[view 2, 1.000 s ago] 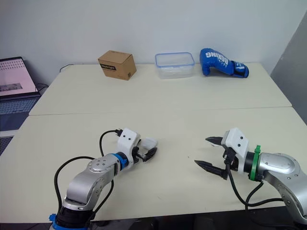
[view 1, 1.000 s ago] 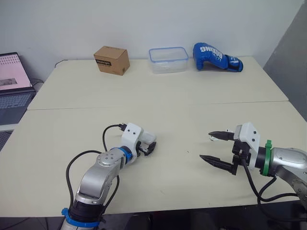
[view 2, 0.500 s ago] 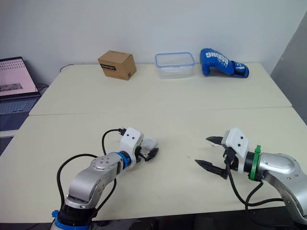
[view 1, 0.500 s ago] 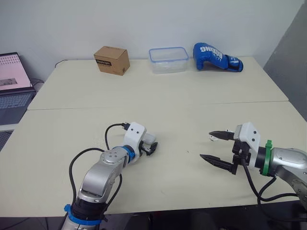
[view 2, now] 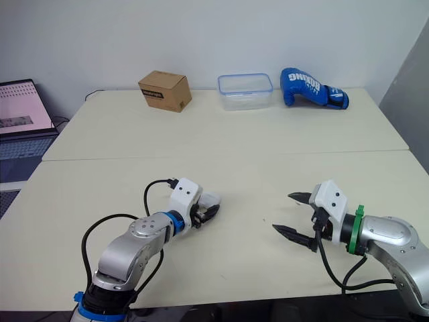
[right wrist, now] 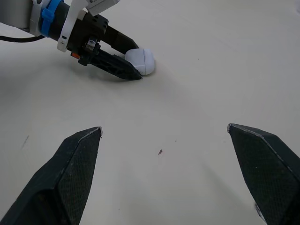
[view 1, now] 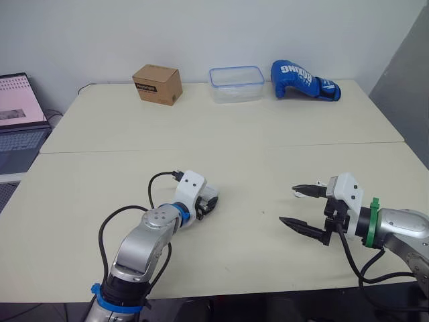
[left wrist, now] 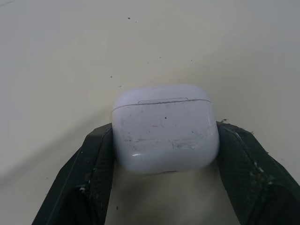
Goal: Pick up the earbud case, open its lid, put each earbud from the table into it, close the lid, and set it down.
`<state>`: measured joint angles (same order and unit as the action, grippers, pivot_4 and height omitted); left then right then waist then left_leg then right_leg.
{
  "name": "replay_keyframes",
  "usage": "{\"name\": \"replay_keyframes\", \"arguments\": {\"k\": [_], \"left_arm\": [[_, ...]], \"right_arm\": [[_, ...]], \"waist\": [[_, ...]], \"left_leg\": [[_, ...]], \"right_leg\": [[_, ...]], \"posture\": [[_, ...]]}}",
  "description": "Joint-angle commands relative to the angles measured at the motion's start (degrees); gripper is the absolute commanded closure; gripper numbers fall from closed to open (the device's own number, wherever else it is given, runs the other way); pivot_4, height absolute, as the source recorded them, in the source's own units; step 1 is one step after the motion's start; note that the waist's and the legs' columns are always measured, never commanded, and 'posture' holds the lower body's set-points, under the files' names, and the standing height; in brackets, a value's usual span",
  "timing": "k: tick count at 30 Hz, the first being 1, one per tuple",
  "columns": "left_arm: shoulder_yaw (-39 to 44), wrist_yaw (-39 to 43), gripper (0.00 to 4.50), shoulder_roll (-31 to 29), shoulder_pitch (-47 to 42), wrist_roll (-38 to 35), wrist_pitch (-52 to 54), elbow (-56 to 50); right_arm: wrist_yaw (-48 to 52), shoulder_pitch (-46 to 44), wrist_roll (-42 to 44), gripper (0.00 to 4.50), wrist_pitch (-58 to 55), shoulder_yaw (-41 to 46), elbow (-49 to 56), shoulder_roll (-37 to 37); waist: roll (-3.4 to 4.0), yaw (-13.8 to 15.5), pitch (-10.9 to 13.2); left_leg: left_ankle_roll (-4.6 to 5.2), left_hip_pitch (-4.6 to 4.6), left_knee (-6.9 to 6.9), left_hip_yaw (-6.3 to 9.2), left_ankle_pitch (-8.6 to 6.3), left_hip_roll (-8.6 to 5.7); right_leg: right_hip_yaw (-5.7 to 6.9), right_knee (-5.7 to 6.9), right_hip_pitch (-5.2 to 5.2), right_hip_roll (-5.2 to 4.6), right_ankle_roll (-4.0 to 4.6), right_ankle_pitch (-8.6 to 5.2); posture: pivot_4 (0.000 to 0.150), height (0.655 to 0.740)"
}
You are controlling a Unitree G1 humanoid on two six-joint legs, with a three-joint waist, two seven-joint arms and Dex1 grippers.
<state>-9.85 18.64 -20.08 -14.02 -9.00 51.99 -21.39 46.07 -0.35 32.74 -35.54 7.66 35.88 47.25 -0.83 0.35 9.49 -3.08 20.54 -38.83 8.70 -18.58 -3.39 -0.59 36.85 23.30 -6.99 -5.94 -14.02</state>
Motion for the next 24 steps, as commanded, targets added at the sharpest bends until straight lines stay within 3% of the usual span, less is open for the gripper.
{"name": "replay_keyframes", "arguments": {"k": [1,9,15,24], "left_arm": [[1.01,2.57,1.73,-3.59,1.96,0.37,-2.29,-0.31],[2.91,10.22,1.73,-10.73,1.90,-0.22,-13.05,-0.54],[4.57,21.32,1.73,-16.39,1.35,-1.01,-31.55,1.03],[4.35,28.93,1.73,-16.51,-2.56,-0.22,-50.64,7.45]], "right_arm": [[0.36,-1.97,1.25,0.00,0.07,1.16,1.23,0.48],[3.25,-6.87,4.20,0.00,-2.51,1.69,0.03,2.93],[-1.14,-17.47,17.71,0.00,-17.61,-0.42,-1.88,-0.28],[-10.99,-25.77,33.18,0.00,-35.05,0.33,-9.68,-5.89]], "waist": [[0.00,-0.13,0.00],[0.01,-0.48,0.01],[0.01,-0.46,0.02],[0.01,-0.41,0.02]], "left_leg": [[0.00,0.00,0.00,0.00,0.00,0.00],[0.01,0.02,0.04,-0.02,0.00,0.03],[0.00,0.10,0.03,0.01,0.00,0.04],[0.01,0.20,0.02,0.03,0.00,0.01]], "right_leg": [[0.00,0.00,0.00,0.00,0.00,0.00],[-0.03,-0.01,0.06,0.02,0.01,0.00],[0.00,-0.03,0.12,0.01,0.03,0.00],[0.04,-0.05,0.18,-0.02,0.04,0.01]], "posture": [[0.150,0.7307],[0.150,0.7307],[0.150,0.7307],[0.150,0.7307]]}}
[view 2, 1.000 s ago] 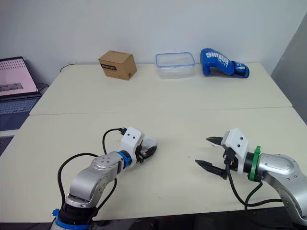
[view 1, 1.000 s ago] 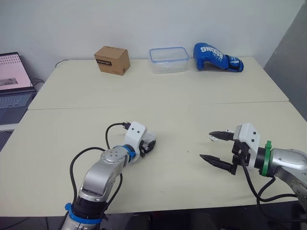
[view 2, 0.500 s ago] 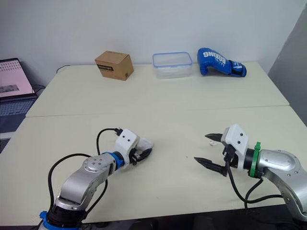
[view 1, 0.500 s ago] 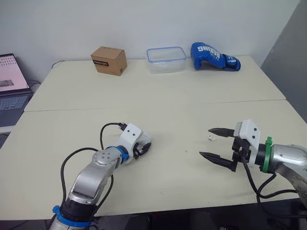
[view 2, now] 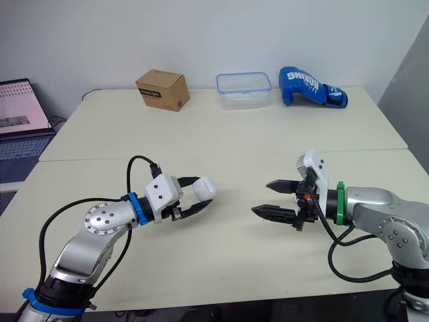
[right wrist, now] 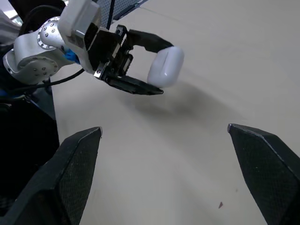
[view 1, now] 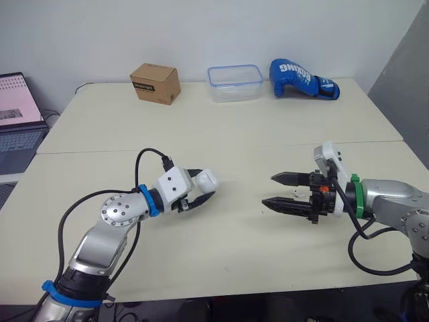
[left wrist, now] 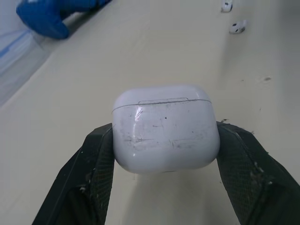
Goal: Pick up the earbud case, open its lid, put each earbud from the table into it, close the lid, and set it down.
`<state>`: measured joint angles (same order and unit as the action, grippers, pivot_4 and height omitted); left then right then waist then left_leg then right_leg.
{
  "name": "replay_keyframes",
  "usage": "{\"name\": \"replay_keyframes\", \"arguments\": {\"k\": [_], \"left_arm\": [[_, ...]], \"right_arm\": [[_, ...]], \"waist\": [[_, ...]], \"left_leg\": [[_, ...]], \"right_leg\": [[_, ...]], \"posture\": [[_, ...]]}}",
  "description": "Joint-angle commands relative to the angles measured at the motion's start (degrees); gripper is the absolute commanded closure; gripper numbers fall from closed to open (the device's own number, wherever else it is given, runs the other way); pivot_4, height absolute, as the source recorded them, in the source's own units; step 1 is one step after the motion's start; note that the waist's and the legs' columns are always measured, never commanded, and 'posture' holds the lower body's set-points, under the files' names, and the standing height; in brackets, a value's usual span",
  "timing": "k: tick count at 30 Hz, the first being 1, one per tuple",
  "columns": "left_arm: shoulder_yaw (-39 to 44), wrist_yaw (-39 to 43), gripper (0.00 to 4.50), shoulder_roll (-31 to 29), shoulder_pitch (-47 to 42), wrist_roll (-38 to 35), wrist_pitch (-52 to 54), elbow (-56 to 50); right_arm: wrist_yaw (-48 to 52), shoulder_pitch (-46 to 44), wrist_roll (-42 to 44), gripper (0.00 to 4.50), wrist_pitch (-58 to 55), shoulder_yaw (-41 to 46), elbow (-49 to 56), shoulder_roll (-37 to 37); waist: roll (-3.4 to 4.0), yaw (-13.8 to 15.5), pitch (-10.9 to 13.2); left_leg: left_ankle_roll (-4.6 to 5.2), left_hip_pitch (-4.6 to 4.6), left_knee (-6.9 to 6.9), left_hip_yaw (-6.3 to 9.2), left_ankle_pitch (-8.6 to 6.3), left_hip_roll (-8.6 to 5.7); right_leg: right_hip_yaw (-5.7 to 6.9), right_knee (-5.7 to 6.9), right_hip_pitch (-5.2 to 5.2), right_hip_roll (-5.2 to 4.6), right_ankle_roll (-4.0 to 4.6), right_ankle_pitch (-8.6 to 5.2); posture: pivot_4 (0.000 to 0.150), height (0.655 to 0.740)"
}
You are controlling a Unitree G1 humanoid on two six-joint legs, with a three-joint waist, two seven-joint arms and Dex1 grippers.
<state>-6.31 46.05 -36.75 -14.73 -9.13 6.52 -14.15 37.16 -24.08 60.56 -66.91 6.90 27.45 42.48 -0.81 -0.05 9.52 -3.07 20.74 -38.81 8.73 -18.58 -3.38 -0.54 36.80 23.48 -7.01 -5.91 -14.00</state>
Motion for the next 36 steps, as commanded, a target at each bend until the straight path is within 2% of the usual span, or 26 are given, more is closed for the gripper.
{"name": "replay_keyframes", "arguments": {"k": [1,13,24,34,36], "left_arm": [[0.77,2.34,1.73,0.30,-2.41,-0.48,-6.43,0.69],[-0.68,9.35,1.73,-0.50,-6.05,0.14,-15.07,2.66],[-2.86,11.81,1.73,0.33,-12.20,0.27,-15.21,1.62],[-4.95,12.48,1.73,1.20,-13.70,0.91,-15.58,0.54],[-5.22,12.93,1.73,1.09,-13.29,0.87,-15.86,0.22]], "right_arm": [[-3.63,-3.05,7.05,0.00,-5.05,1.11,-2.65,-2.39],[-15.54,-10.70,20.54,0.00,-13.55,0.45,-14.03,-10.88],[-21.62,-14.95,25.89,0.00,-15.14,-2.36,-18.40,-13.18],[-24.91,-16.01,27.88,0.00,-13.85,-3.42,-19.20,-14.28],[-25.82,-16.05,27.99,0.36,-13.29,-3.36,-19.31,-14.56]], "waist": [[0.00,-0.04,0.00],[0.02,-0.42,0.01],[0.03,-0.68,0.01],[0.03,-1.47,0.01],[0.03,-1.54,0.01]], "left_leg": [[0.00,0.01,0.00,0.00,0.00,0.00],[0.00,0.03,-0.01,0.00,0.01,0.01],[0.01,0.04,-0.01,0.01,0.01,0.01],[0.00,0.05,-0.01,0.05,0.01,0.01],[0.00,0.06,-0.01,0.05,0.01,0.01]], "right_leg": [[0.00,0.00,0.01,0.00,0.00,0.00],[-0.01,0.07,0.09,0.03,-0.01,0.01],[0.00,0.08,0.11,0.04,-0.01,0.00],[0.00,0.08,0.12,0.05,-0.01,0.00],[0.00,0.08,0.13,0.05,-0.01,0.00]], "posture": [[0.150,0.7307],[0.150,0.7307],[0.150,0.7307],[0.150,0.7307],[0.150,0.7307]]}}
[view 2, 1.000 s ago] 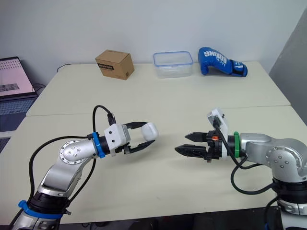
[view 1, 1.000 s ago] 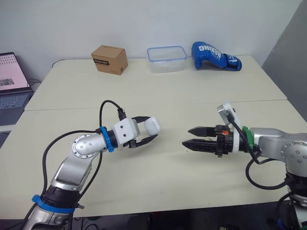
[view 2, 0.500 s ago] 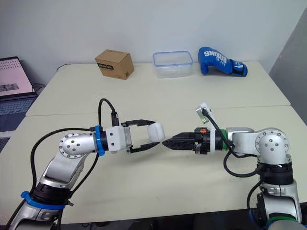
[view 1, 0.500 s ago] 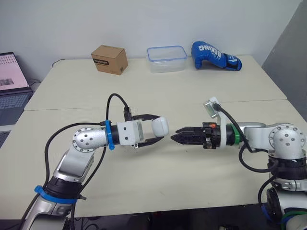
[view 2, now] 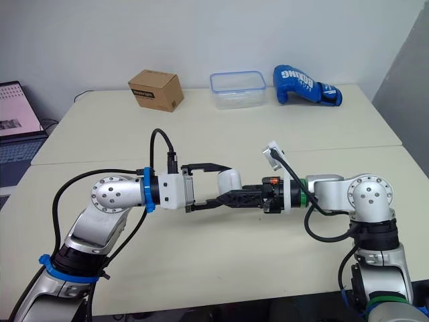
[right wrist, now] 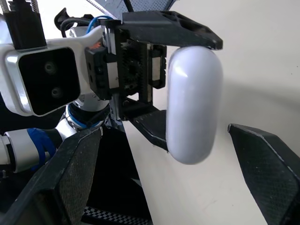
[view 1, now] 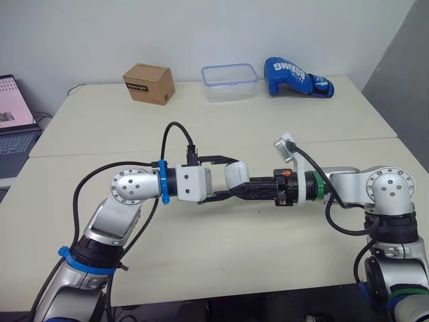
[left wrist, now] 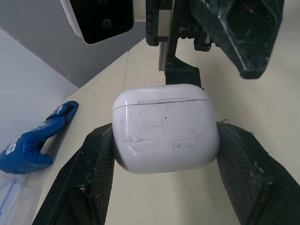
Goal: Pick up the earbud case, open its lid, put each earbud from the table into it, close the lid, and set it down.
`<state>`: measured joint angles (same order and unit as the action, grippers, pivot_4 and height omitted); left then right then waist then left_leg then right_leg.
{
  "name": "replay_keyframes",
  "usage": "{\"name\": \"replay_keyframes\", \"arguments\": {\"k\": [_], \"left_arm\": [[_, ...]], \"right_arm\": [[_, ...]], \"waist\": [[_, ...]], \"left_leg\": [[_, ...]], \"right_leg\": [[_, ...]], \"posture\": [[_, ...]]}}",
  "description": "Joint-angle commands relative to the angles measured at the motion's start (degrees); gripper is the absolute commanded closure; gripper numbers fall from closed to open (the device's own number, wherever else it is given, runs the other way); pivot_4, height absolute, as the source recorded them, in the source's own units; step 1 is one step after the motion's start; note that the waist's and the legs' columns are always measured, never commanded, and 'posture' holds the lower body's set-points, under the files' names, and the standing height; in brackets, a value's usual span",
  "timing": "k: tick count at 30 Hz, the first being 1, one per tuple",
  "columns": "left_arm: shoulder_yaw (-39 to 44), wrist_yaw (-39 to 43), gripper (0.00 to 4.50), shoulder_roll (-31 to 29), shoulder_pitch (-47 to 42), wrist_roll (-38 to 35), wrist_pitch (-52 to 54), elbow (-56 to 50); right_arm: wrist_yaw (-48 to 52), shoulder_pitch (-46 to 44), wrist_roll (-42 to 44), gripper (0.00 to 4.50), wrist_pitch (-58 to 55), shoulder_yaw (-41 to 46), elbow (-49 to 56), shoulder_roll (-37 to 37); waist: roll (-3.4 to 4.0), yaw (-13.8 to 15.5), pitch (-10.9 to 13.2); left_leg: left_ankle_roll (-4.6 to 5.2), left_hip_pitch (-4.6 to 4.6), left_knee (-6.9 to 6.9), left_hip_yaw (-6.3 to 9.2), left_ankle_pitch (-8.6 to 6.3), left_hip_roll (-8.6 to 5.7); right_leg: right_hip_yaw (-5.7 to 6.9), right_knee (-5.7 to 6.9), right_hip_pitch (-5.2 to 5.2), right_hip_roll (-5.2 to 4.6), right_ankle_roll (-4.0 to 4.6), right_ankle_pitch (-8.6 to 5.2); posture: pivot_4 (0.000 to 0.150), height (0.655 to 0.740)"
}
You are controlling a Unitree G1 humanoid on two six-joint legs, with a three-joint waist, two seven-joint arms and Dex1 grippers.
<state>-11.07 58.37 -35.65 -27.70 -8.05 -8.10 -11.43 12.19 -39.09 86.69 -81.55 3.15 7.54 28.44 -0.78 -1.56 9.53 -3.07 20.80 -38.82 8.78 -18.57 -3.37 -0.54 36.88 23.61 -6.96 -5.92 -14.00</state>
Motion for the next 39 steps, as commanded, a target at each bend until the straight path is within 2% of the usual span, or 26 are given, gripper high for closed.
{"name": "replay_keyframes", "arguments": {"k": [1,5,17,20,24,32,34,37,39], "left_arm": [[-0.47,0.76,1.73,-0.09,-0.17,-0.21,-1.32,-2.62],[-0.40,1.05,1.73,-0.13,-0.24,-0.17,-1.34,-2.49],[-0.12,0.79,1.73,-0.25,-0.15,0.12,-1.42,-2.54],[-0.19,0.76,1.73,-0.22,-0.17,0.12,-1.13,-2.68],[-0.31,1.01,1.73,-0.52,0.34,0.15,-1.26,-2.73],[-0.26,1.04,1.73,-0.79,0.56,-0.63,1.03,-3.15],[0.03,1.59,0.99,-1.09,0.46,-2.29,3.79,-3.85],[0.54,1.93,0.11,-1.45,0.93,-3.99,6.50,-4.97],[1.07,2.26,0.02,-2.26,1.60,-4.68,8.31,-5.59]], "right_arm": [[-1.16,-1.06,2.04,0.58,1.47,0.42,0.60,-0.60],[-1.39,-1.17,2.84,1.96,1.47,0.21,0.64,-0.58],[-1.56,-1.07,4.54,1.96,1.36,-1.21,0.91,0.03],[-1.84,-0.91,5.19,2.55,1.57,-1.44,1.15,0.11],[-1.76,-0.79,5.72,3.70,1.89,-1.70,1.35,0.53],[-1.92,-0.54,6.02,3.68,2.23,-2.00,1.55,0.52],[-1.89,-0.44,5.93,3.68,2.24,-2.13,1.69,0.45],[-2.01,-0.29,6.10,3.68,2.39,-2.36,1.92,0.50],[-2.08,-0.17,6.24,3.68,2.54,-2.51,2.18,0.73]], "waist": [[0.00,-0.04,0.00],[0.00,-0.04,0.00],[0.00,-0.05,0.00],[0.00,-0.05,0.00],[0.00,-0.06,0.00],[0.00,-0.07,0.00],[0.00,-0.09,0.00],[0.01,-0.11,0.00],[0.01,-0.12,0.00]], "left_leg": [[0.00,0.00,0.00,0.00,0.00,0.00],[0.00,0.02,0.00,0.00,0.00,0.00],[0.00,0.02,0.00,0.00,0.00,0.00],[0.00,0.02,0.00,0.00,0.00,0.00],[0.00,0.02,0.00,0.00,0.00,0.01],[0.00,0.03,0.00,0.00,0.00,0.01],[0.01,0.03,0.00,0.00,0.00,0.01],[0.01,0.02,0.00,0.02,0.00,0.01],[0.01,0.03,0.00,0.01,0.00,0.01]], "right_leg": [[0.00,0.00,0.01,0.00,0.00,0.00],[0.00,0.00,0.01,0.00,0.00,0.00],[0.00,0.01,0.03,0.00,0.00,0.00],[0.00,0.00,0.03,0.00,0.00,0.00],[0.00,0.01,0.03,0.01,0.00,0.00],[0.00,0.01,0.03,0.01,0.00,0.00],[0.00,0.01,0.03,0.01,0.00,0.00],[0.00,0.02,0.03,0.02,0.00,0.00],[-0.01,0.01,0.03,0.02,0.00,0.00]], "posture": [[0.150,0.7307],[0.150,0.7307],[0.150,0.7307],[0.150,0.7307],[0.150,0.7307],[0.150,0.7307],[0.150,0.7307],[0.150,0.7307],[0.150,0.7307]]}}
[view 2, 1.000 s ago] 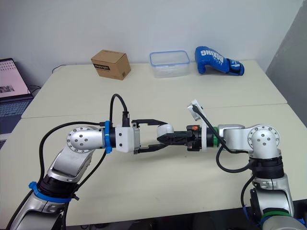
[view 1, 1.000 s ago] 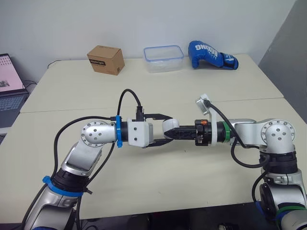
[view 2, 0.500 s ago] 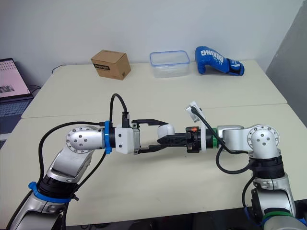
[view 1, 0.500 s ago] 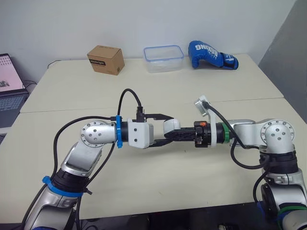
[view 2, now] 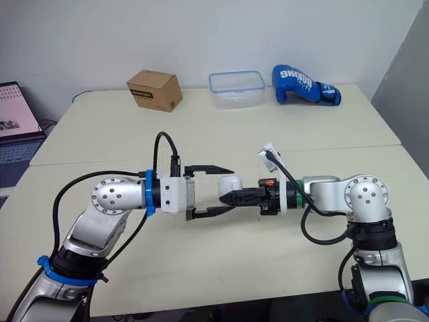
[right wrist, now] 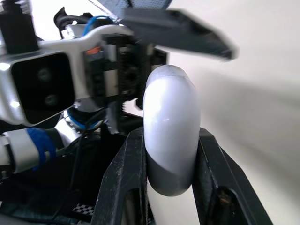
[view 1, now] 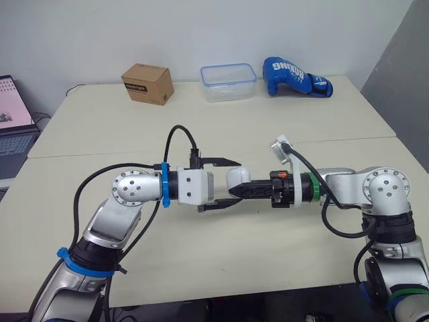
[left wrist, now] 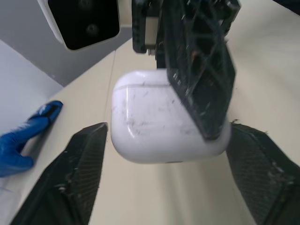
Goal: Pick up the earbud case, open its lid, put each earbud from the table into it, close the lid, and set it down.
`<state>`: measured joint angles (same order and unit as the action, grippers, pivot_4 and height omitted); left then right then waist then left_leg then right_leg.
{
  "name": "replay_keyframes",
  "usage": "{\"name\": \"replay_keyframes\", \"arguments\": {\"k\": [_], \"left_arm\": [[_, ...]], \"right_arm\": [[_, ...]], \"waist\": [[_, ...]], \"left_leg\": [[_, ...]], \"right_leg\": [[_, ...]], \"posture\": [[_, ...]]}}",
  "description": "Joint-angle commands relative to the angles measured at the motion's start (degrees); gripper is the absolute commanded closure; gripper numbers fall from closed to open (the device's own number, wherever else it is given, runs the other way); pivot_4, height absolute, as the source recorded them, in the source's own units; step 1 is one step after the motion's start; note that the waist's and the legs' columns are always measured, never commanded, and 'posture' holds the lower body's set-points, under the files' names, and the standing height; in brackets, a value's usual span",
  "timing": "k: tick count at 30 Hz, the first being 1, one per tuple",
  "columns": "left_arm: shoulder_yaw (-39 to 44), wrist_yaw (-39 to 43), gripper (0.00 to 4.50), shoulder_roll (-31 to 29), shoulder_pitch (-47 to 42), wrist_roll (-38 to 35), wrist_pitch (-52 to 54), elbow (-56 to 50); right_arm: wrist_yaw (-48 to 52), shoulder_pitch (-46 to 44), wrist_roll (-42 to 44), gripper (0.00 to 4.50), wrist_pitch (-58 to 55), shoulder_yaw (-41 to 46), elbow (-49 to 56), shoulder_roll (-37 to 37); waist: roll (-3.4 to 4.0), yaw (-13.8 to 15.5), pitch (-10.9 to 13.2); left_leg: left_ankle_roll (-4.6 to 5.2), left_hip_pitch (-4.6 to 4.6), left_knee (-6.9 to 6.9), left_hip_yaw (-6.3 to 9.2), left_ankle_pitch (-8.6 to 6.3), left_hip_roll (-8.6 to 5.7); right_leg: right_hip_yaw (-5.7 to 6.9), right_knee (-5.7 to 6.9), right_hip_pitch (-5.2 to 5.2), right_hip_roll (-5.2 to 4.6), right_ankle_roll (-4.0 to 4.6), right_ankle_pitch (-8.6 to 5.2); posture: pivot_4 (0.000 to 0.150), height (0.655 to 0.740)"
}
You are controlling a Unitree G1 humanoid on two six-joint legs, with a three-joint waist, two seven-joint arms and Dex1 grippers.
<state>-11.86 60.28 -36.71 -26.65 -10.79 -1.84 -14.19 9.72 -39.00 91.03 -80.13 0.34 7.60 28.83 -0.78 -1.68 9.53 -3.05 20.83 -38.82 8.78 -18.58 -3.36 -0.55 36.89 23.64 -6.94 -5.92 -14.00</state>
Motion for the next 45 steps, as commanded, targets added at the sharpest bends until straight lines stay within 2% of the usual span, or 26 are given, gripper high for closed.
{"name": "replay_keyframes", "arguments": {"k": [1,5,8,11,14,19,24,37,40,43,45], "left_arm": [[2.49,1.12,0.02,-2.09,1.06,-3.32,3.69,-3.42],[5.91,3.50,0.02,-7.16,1.99,-12.55,18.18,-7.35],[8.25,5.76,0.02,-12.90,1.23,-19.15,31.14,-7.64],[8.32,6.74,0.02,-15.76,-1.02,-21.36,38.18,-5.23],[6.81,7.36,0.02,-15.67,-4.80,-22.31,42.89,-3.71],[1.95,8.30,0.02,-14.73,-8.76,-20.33,46.18,-3.09],[-1.74,9.14,0.02,-13.53,-11.36,-18.32,46.71,-1.58],[-4.35,9.93,0.02,-10.52,-14.33,-15.74,46.80,0.71],[-4.59,9.76,0.57,-9.22,-15.39,-15.40,46.81,1.36],[-5.20,10.05,1.48,-9.03,-15.79,-14.63,46.66,1.42],[-5.62,10.12,1.48,-8.79,-16.00,-14.49,47.03,1.18]], "right_arm": [[0.44,-0.26,1.80,3.68,1.17,0.26,2.23,0.48],[1.96,-0.79,-0.60,3.68,0.91,-0.24,3.14,1.64],[7.27,-2.27,-7.96,3.68,1.14,-2.75,6.25,4.90],[14.25,-4.11,-16.92,3.68,3.35,-7.26,9.77,8.99],[22.19,-6.36,-27.56,3.68,7.84,-14.21,13.65,13.62],[31.86,-8.56,-41.36,3.68,16.42,-22.88,17.50,16.94],[36.29,-10.61,-51.79,3.68,20.86,-28.93,18.63,17.17],[39.56,-12.78,-61.64,3.68,19.80,-31.56,18.11,13.28],[40.65,-13.28,-63.07,3.68,19.92,-32.14,17.10,12.83],[41.55,-14.00,-64.70,3.68,20.13,-32.92,16.17,12.22],[42.19,-14.68,-65.90,3.68,20.32,-33.57,15.38,11.81]], "waist": [[0.00,-0.02,0.00],[0.03,-0.12,0.02],[0.05,-0.15,0.04],[0.09,-0.16,0.06],[0.09,-0.14,0.07],[0.07,-0.24,0.08],[0.06,-0.21,0.09],[0.06,-0.17,0.09],[0.06,-0.18,0.09],[0.06,-0.20,0.09],[0.06,-0.21,0.09]], "left_leg": [[0.00,0.00,0.00,0.00,0.00,0.00],[0.00,0.01,0.01,0.01,0.00,0.02],[0.19,0.04,0.01,0.02,-0.10,0.01],[0.20,0.03,0.01,0.03,-0.11,0.01],[0.20,0.04,0.00,0.04,-0.10,0.03],[0.01,0.06,0.01,0.00,-0.01,0.02],[-0.02,0.08,0.01,0.00,0.01,0.03],[-0.03,0.14,0.00,0.00,0.02,0.01],[-0.03,0.14,-0.01,-0.01,0.02,0.01],[-0.03,0.14,-0.01,-0.01,0.02,0.01],[-0.03,0.14,0.00,-0.03,0.02,0.01]], "right_leg": [[0.00,0.00,0.00,0.00,0.00,0.00],[-0.01,0.05,0.06,0.02,0.00,0.00],[-0.01,0.06,0.08,0.03,-0.02,-0.01],[0.02,0.07,0.08,0.04,-0.04,-0.03],[0.05,0.05,0.08,0.06,-0.05,-0.03],[0.03,0.01,0.09,0.05,-0.07,-0.05],[0.03,0.04,0.14,0.05,-0.07,-0.05],[-0.01,0.07,0.21,0.03,-0.06,-0.04],[-0.02,0.06,0.21,0.03,-0.06,-0.04],[-0.02,0.07,0.23,0.04,-0.06,-0.04],[-0.04,0.08,0.25,0.04,-0.06,-0.04]], "posture": [[0.150,0.7307],[0.150,0.7307],[0.150,0.7307],[0.150,0.7307],[0.150,0.7307],[0.150,0.7307],[0.150,0.7307],[0.150,0.7307],[0.150,0.7307],[0.150,0.7307],[0.150,0.7307]]}}
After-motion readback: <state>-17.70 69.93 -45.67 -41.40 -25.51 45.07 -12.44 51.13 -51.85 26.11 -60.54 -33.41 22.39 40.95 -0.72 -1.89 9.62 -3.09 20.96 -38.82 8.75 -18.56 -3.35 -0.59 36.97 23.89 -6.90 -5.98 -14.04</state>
